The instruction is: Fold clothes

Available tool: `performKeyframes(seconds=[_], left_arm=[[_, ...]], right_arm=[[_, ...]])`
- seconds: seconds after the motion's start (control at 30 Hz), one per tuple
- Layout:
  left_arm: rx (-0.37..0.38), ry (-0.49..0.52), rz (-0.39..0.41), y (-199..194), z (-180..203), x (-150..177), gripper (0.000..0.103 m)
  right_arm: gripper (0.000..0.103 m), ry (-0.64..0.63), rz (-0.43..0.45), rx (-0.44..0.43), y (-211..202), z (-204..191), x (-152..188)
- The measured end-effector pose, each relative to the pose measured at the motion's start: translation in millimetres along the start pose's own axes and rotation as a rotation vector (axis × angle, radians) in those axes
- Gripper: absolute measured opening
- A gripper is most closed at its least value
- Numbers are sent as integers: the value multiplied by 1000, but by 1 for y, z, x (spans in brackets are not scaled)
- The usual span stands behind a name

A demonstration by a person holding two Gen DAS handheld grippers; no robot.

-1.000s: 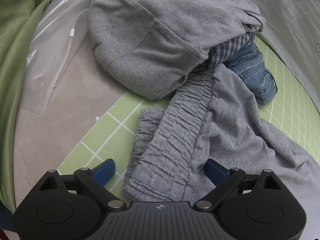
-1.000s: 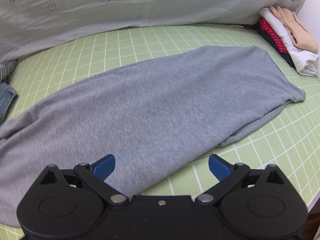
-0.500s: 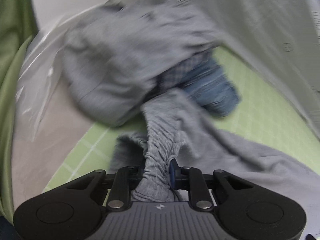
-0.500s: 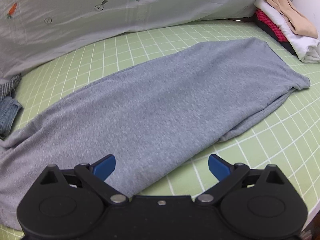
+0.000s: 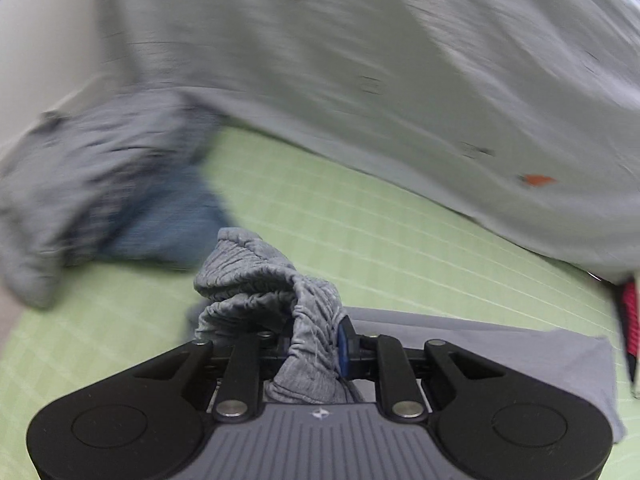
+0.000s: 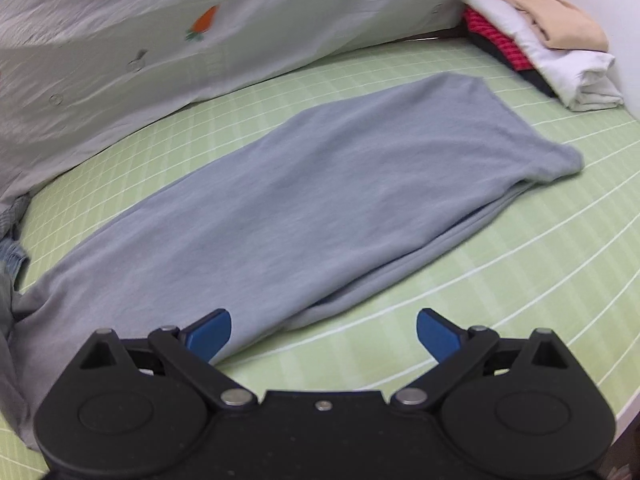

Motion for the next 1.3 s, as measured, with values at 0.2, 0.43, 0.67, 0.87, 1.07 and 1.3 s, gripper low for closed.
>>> performKeyframes(seconds=[0.2,0.43,0.67,0.87,1.07,1.3], left_arm=[[33,129,-94,43,122,38,57],[5,128,-105,39,137,50,78],[-250,92,-184,57,69,58,83],[-263,143,-355,92,56,82,84],[-253,248,-429,113,68,103,94],[-260,144,-493,123,52,102,103]], right_arm=[[100,12,-1,29,16,70,-33],[100,36,8,42,56,115,-77],[100,4,16,29,93,105,-100],[101,-51,11,33,104,88,-93],[102,-79,26,40,114,88,-87],[103,-188,67,113,125,112,-107]])
Point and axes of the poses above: each gripper's, at about its wrist camera, not at the fingertips, and y roughly the way its jaws point, z to its right, x to its underside, the point moved 4 cm from there along y, roughly the way its jaws point, and after that the axes turned 8 degrees about z, right-handed, at the moved point
